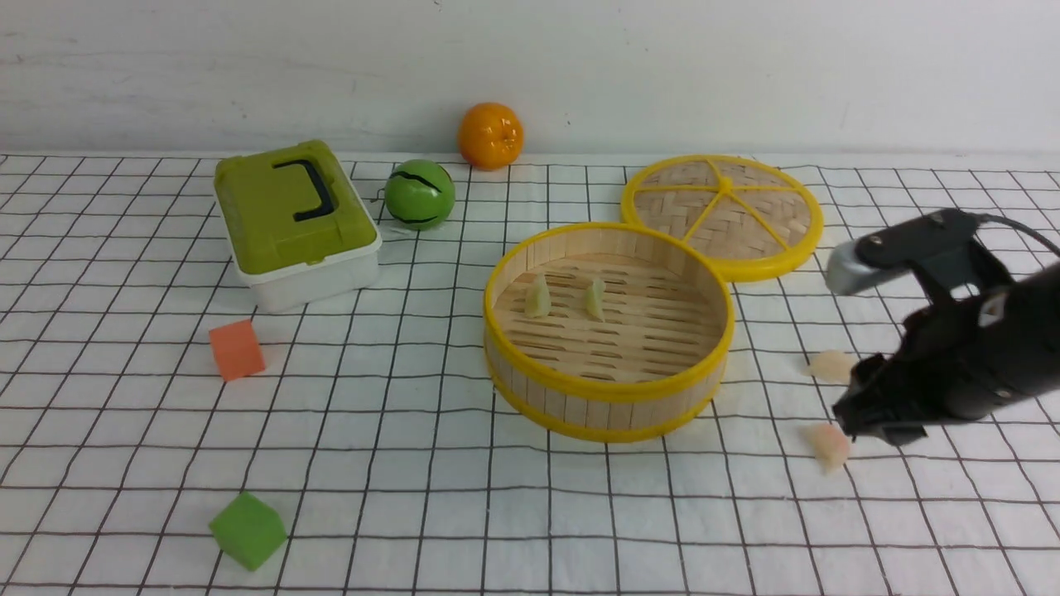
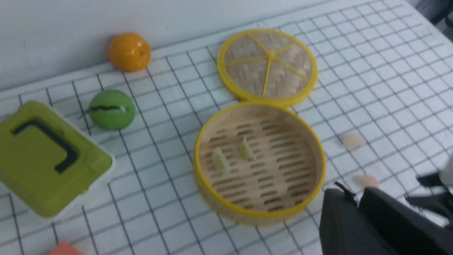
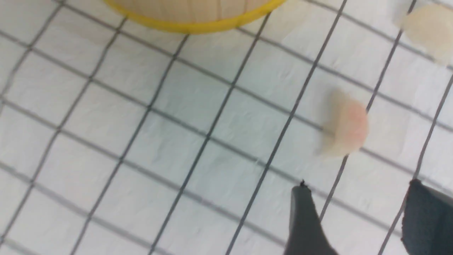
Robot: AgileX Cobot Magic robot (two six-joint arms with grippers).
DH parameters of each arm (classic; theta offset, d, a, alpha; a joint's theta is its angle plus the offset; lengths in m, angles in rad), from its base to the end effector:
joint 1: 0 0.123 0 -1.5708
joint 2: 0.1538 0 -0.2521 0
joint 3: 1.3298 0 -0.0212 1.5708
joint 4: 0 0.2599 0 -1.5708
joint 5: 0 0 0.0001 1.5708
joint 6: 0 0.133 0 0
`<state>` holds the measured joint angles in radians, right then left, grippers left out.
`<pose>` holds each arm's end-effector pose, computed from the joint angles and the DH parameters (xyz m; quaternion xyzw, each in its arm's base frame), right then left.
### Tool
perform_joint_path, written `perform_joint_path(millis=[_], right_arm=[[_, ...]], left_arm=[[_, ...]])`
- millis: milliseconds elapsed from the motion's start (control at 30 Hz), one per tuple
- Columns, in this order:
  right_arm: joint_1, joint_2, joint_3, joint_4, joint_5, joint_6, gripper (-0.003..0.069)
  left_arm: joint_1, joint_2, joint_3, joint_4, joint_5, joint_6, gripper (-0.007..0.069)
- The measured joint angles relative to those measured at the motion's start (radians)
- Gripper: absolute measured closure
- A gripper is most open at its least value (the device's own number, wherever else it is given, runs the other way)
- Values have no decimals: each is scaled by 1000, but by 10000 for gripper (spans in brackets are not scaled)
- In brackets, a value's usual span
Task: Put the dumplings into the steamer on the table with the white tablecloth.
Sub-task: 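Reach for and grasp a dumpling lying on the table beside the steamer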
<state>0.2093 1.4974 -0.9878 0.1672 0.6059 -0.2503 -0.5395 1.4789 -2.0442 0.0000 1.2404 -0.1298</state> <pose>0.3251 0.0819 0.1741 -0.1667 0.9470 0.0587 0.2683 0.2744 -0.1643 0.4754 0.1793 0.8632 -0.1550 0.4457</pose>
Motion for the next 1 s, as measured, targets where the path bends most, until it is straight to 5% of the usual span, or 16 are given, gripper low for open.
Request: perform_joint_path(millis=[67,267,500,667,800,1000], right_arm=[[0,147,-84,-20,-9,8,282],[0,321,-201,-49,11,33,283],[0,378,-233,-134,31,112,288],[0,401,-233,-142,42,139,366],[0,409,-233,-139,75,154,501],[0,374,-263,-137,158,157,503]], left_arm=[[0,-153,243,0,0,2,634],[0,-446,701,42,-114,-52,636],[0,-810,1238,248,-238,-212,636],[0,-911,1427,265,-265,-255,636],[0,-979,1536,269,-349,-262,636],[0,-1051,1547,284,-426,-269,636]])
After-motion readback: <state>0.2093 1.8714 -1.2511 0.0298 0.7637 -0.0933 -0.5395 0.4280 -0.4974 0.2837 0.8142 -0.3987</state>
